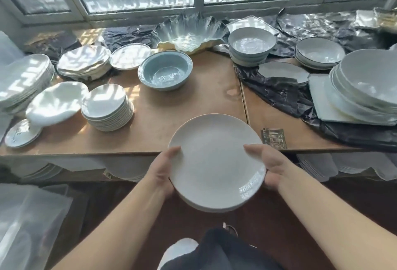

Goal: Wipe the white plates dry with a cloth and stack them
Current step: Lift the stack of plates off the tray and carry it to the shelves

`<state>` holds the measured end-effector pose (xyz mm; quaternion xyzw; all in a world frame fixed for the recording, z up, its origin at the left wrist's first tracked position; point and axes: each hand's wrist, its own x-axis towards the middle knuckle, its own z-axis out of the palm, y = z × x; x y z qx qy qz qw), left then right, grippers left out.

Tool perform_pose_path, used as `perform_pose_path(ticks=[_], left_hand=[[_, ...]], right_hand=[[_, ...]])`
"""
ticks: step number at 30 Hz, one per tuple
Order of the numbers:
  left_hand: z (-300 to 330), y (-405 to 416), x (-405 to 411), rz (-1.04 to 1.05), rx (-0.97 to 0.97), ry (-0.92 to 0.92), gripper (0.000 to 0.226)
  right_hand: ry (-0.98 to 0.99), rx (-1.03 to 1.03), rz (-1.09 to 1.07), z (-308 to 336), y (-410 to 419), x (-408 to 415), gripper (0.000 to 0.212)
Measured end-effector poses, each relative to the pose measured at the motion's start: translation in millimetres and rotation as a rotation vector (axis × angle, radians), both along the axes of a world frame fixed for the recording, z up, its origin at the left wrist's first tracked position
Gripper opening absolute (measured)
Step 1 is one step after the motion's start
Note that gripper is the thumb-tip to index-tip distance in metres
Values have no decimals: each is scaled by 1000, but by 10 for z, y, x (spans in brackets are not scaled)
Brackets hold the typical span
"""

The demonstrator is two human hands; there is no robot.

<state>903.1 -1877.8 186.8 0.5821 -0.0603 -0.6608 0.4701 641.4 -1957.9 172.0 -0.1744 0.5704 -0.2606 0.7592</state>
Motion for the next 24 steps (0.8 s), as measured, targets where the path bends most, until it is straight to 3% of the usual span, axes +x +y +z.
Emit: perform_pose_path(ticks=[12, 19, 24], left_hand=[[-395, -1537, 367, 22, 105, 23, 36], [-745, -2233, 528, -41, 126, -31, 24], [-1003, -2587, 525, -44, 159, -6, 28]], right_hand=[[-14, 69, 31, -445, -1493, 316, 35], [-10, 110, -29, -810, -2034, 379, 37], [-28, 128, -70, -1031, -2311, 367, 35]])
